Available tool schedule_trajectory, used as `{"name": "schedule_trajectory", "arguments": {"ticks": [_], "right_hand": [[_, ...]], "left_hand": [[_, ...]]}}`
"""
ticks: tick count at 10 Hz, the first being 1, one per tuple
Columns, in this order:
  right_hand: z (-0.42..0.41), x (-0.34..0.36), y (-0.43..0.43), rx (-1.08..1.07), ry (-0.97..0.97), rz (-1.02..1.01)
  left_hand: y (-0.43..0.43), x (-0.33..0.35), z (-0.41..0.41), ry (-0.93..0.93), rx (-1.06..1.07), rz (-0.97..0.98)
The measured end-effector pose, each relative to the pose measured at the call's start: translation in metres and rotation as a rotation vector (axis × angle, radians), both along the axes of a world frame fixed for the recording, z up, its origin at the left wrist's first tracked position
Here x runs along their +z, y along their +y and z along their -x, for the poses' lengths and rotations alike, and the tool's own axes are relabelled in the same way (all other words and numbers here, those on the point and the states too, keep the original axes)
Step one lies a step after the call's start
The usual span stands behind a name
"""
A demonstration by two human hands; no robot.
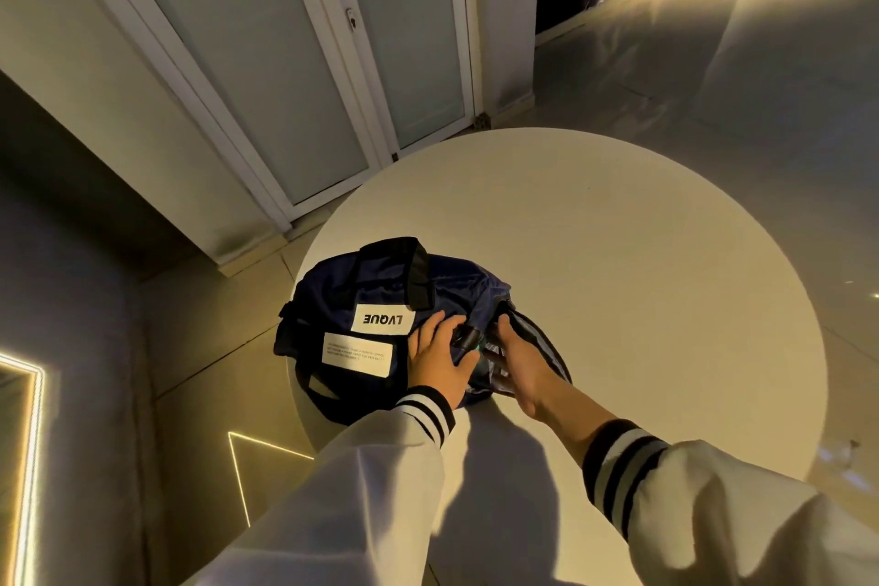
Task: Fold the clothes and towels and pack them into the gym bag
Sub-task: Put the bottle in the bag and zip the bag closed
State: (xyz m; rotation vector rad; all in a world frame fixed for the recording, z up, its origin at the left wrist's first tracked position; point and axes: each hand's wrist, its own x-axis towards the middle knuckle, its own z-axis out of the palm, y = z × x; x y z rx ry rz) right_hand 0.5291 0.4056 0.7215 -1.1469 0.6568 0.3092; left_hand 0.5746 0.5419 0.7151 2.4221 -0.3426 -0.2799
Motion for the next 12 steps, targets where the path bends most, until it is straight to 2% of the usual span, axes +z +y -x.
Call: {"name": "schedule_trajectory", "arguments": {"ticks": [1, 2, 3, 4, 5, 6, 7, 8, 9, 10, 12], "right_hand": [[0.004, 0.001, -0.002, 0.014, 0.037, 0.047], [0.013, 0.001, -0.011, -0.001, 0.092, 0.203], [0.019, -0.009, -0.025, 0.081, 0.069, 0.423], [0.018, -0.021, -0.039, 0.181, -0.025, 0.613], [0.013, -0.033, -0.057, 0.186, -0.115, 1.016], [0.001, -0.056, -0.073, 0.332, 0.02, 1.101], [-0.005, -0.076, -0.073, 0.523, -0.031, 0.841], [-0.006, -0.074, -0.068, 0.537, -0.057, 0.745], [-0.003, -0.09, -0.08, 0.564, -0.049, 0.735], [0.0, -0.114, -0.113, 0.548, -0.036, 0.82], [0.012, -0.076, -0.13, 0.548, -0.023, 0.841]], "left_hand": [[-0.001, 0.002, 0.011, -0.232, 0.02, 0.046], [-0.006, -0.001, 0.025, -0.102, -0.021, 0.189], [-0.015, -0.019, 0.036, 0.214, -0.045, 0.168], [-0.028, -0.039, 0.047, 0.416, 0.012, 0.143], [-0.042, -0.05, 0.048, 0.425, 0.132, 0.092], [-0.055, -0.059, 0.044, 0.441, 0.194, 0.1], [-0.068, -0.073, 0.039, 0.47, 0.265, 0.121], [-0.081, -0.08, 0.033, 0.473, 0.318, 0.198], [-0.085, -0.079, 0.035, 0.501, 0.335, 0.251], [-0.083, -0.08, 0.037, 0.496, 0.38, 0.299], [-0.078, -0.083, 0.033, 0.469, 0.442, 0.202]]}}
